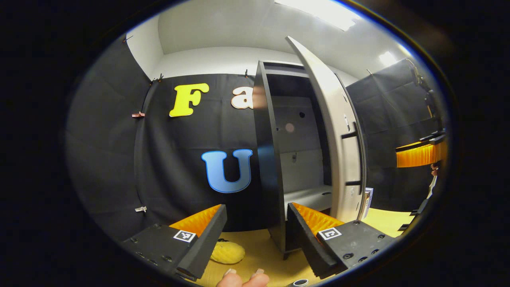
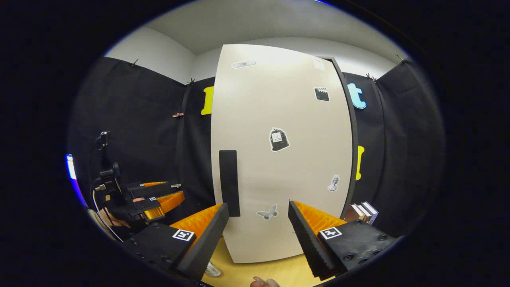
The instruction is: Open the cabinet door with the right hand, grasp the bottle in the cabinet with the left hand and place it on the coaster, then close the cabinet door with the right hand.
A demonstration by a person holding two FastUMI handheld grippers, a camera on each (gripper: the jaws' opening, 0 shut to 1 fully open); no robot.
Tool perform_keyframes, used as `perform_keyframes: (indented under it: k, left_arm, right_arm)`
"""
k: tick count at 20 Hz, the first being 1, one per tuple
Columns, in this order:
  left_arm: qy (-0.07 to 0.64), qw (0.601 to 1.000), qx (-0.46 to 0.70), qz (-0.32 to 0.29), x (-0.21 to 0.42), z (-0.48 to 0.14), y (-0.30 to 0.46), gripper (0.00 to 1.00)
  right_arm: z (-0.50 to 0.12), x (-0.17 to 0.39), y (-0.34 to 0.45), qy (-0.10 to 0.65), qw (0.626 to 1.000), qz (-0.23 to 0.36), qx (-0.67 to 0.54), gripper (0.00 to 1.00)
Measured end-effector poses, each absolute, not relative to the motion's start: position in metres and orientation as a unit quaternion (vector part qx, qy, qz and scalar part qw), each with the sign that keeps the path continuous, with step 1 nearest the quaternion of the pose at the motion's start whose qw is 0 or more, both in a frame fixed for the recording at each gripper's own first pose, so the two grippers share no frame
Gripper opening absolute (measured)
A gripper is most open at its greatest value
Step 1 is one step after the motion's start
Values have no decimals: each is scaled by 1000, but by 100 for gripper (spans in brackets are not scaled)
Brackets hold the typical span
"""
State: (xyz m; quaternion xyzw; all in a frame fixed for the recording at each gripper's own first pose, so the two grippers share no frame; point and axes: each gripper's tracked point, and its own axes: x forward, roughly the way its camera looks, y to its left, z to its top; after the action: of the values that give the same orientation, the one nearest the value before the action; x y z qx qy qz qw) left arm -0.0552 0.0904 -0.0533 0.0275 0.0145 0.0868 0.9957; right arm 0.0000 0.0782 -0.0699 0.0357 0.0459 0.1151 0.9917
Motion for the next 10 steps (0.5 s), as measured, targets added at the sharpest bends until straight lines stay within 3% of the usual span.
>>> perform_keyframes:
  k: [10]
  left_arm:
    - [7, 996, 10, 84, -76, -32, 4, 96]
  right_arm:
    - [-60, 1, 9, 25, 995, 80, 59, 98]
